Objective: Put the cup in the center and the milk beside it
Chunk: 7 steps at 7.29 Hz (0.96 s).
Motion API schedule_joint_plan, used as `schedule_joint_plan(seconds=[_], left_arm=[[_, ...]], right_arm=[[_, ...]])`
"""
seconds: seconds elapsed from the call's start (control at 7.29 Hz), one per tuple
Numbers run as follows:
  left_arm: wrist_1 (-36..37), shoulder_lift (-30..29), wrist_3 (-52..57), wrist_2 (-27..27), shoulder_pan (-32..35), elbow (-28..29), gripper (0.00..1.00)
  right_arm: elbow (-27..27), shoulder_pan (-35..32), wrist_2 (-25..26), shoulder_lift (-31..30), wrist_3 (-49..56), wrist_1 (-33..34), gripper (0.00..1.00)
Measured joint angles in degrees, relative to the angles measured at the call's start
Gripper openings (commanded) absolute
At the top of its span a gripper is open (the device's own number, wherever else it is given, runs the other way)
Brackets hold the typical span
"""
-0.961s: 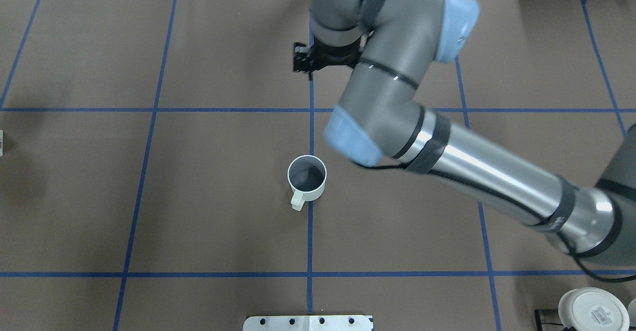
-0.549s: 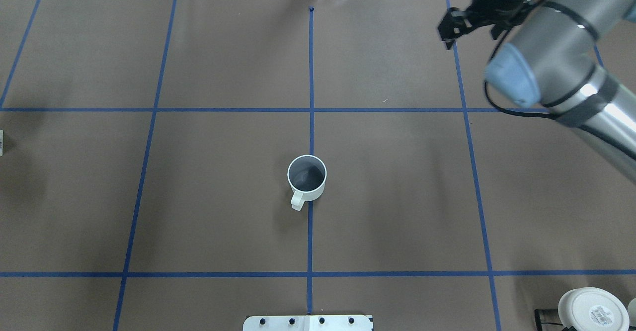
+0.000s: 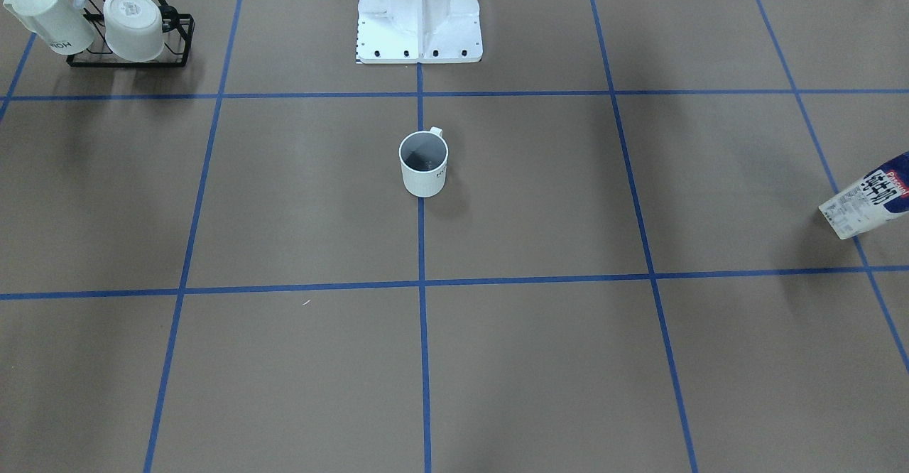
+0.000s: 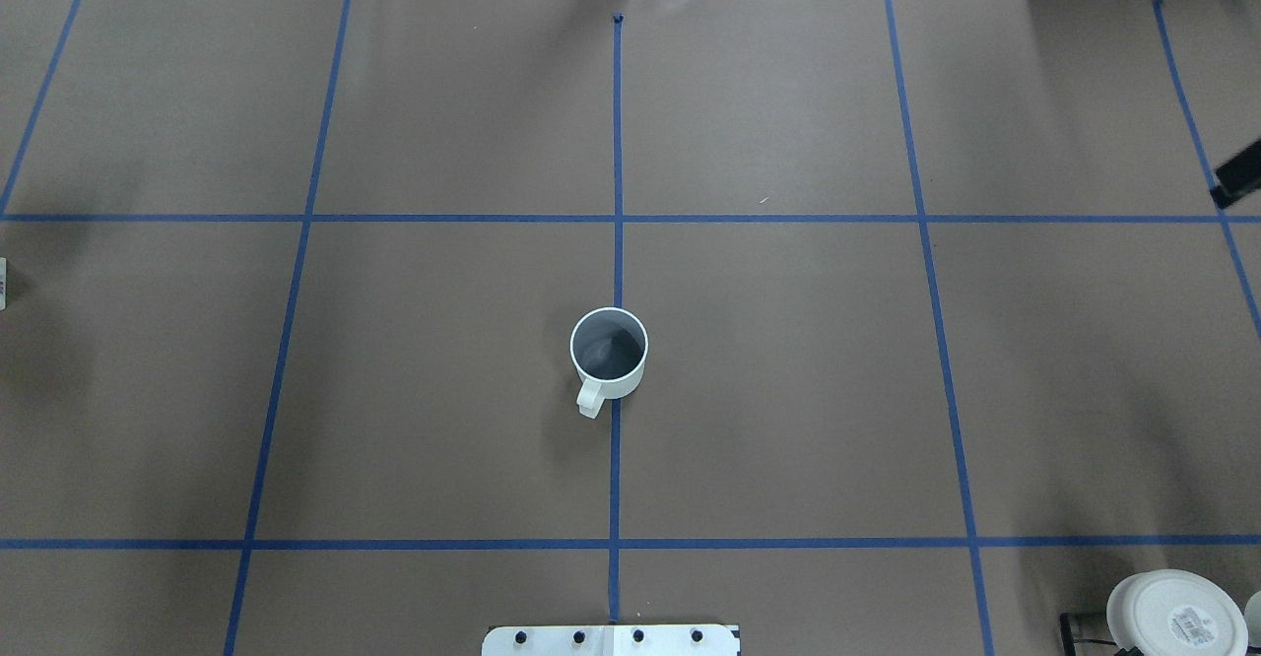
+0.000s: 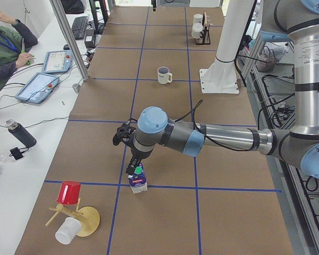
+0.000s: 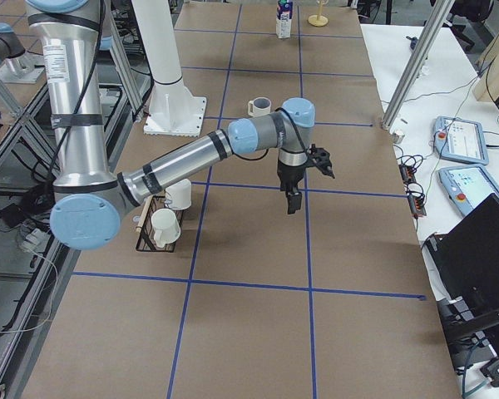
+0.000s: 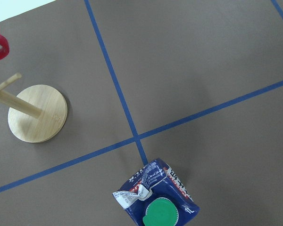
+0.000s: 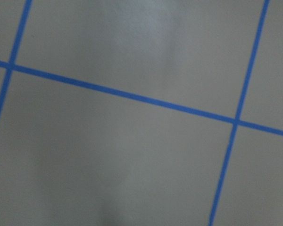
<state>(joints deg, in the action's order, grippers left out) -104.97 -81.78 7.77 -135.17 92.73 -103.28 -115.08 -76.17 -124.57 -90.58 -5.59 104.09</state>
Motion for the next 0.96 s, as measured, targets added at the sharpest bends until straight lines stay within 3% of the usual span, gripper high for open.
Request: schedule_joint_plan(seconds=[0.41, 0.96], left_arm=[[-0.07, 0.00, -1.80, 0.00, -0.01, 2.46, 0.98], [-6.91, -0.13, -18.99, 0.28, -1.69, 6.05, 0.98]], right_arm=[[-1.33, -9.62, -0.25, -13.46, 7.93, -2.22, 1.00], [-0.74, -12.66, -2.06, -16.86, 15.46, -3.51, 1.00]])
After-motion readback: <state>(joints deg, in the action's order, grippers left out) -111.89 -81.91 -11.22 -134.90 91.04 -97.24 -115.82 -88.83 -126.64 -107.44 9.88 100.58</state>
